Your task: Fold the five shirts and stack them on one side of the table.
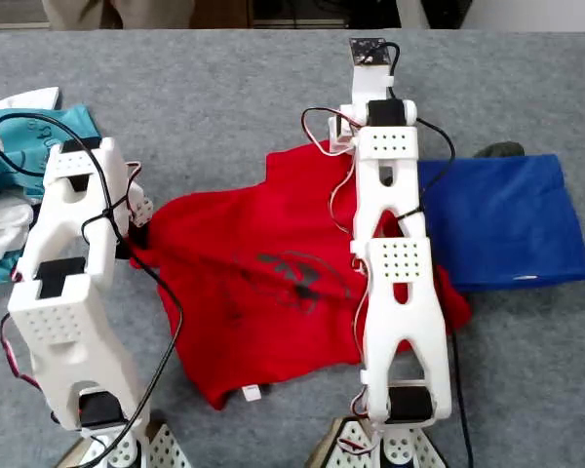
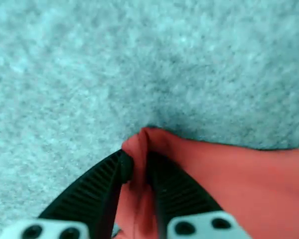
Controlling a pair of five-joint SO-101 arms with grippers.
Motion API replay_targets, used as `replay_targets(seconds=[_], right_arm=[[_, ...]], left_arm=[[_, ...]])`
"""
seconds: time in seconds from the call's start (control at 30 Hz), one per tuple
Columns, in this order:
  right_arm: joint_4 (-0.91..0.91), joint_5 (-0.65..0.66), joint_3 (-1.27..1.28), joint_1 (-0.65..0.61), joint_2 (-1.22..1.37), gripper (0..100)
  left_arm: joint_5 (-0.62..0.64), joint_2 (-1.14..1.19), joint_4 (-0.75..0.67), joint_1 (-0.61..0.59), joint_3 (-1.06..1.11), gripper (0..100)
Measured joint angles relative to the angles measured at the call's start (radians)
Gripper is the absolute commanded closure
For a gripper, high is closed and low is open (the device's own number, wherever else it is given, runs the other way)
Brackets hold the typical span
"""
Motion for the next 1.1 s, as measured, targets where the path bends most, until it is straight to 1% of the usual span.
replay_targets(seconds=[0.07,0.2,0.33,0.43,0.47,0.57,0.77,1.0,1.1], right_arm=[[0.000,0.000,0.000,0.000,0.000,99.5],[0.000,0.000,-0.040,0.000,0.002,99.5],[0.000,0.000,-0.061,0.000,-0.035,99.5],[0.000,0.000,-0.060,0.000,-0.135,99.5],[0.000,0.000,-0.060,0.000,-0.181,99.5],[0.000,0.000,-0.061,0.000,-0.321,99.5],[0.014,0.000,-0.061,0.000,-0.608,99.5],[0.017,0.000,-0.063,0.000,-0.973,99.5],[0.011,0.000,-0.064,0.000,-1.123,99.5]], left_arm=[[-0.014,0.002,0.038,0.000,-0.057,97],[-0.144,-0.012,0.129,-0.005,-0.230,97],[-0.275,-0.068,0.241,-0.005,-0.460,97],[-0.362,-0.098,0.334,-0.005,-0.640,97],[-0.373,-0.107,0.362,-0.005,-0.695,97],[-0.390,-0.149,0.385,-0.006,-0.815,97],[-0.397,-0.334,0.391,-0.011,-0.868,97],[-0.399,-0.652,0.391,-0.018,-0.872,97],[-0.399,-0.796,0.391,-0.021,-0.830,97]])
